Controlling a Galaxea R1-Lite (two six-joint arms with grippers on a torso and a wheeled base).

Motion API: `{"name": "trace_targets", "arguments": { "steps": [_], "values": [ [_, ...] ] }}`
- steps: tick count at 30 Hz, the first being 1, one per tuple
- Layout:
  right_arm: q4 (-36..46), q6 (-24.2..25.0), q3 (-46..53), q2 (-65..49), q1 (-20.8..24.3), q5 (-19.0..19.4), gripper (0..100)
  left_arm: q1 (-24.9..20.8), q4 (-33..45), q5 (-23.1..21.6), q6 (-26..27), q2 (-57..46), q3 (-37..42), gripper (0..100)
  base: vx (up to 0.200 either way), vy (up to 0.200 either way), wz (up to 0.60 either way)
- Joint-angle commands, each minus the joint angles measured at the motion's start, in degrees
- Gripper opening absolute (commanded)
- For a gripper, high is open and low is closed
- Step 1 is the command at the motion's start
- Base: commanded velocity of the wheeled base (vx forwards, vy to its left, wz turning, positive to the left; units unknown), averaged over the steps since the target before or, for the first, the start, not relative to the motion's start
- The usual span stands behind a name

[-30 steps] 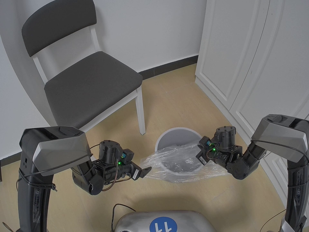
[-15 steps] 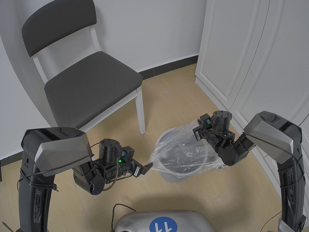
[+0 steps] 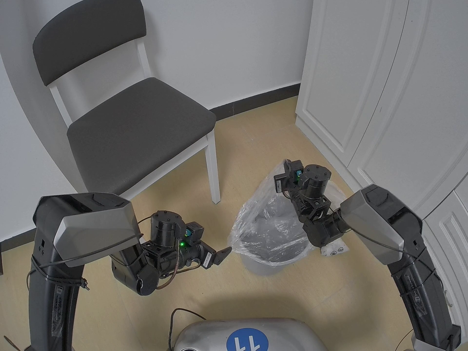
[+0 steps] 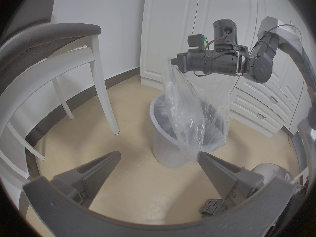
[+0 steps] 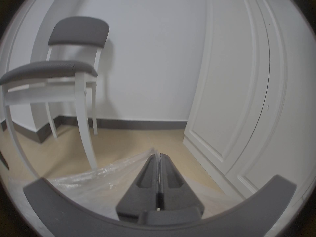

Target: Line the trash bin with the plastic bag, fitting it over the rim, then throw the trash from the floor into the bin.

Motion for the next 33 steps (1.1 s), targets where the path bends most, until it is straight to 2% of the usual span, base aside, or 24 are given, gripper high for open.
{"name": "trace_targets", "arguments": {
  "steps": [1,14,15,20,23,26,31,33],
  "values": [
    [-1.6,2.2,-10.9,8.6,1.7,-0.4,0,0.0,-0.1,0.0,0.0,0.1,0.0,100,0.0,0.0,0.0],
    [-1.7,3.3,-10.3,7.4,2.9,-0.3,0,0.0,-0.1,0.0,0.0,-0.3,0.4,100,0.0,0.0,0.0],
    [-1.7,3.3,-9.4,6.9,2.9,-0.3,100,0.0,-0.1,0.0,0.0,-0.5,0.5,100,0.0,0.0,0.0],
    [-1.7,3.2,-2.3,2.8,2.9,-0.2,100,0.0,-0.6,0.0,0.0,-0.8,0.9,100,0.0,0.0,0.0],
    [-0.1,3.2,10.9,-5.9,2.6,0.6,100,-0.2,-2.2,0.0,0.0,-0.8,1.3,100,0.0,0.0,0.0],
    [2.1,3.4,18.3,-12.2,2.4,1.3,100,-0.4,-2.3,-0.1,0.0,-1.3,1.8,100,0.0,0.0,0.0],
    [1.8,3.8,21.2,-16.1,2.0,0.8,100,-0.6,-2.4,-0.1,0.0,-2.2,2.4,100,0.0,0.0,0.0],
    [1.9,8.1,22.2,-19.6,1.9,-1.6,100,-1.3,-3.7,-0.1,0.0,-3.6,3.6,100,0.0,0.0,0.0]
  ]
}}
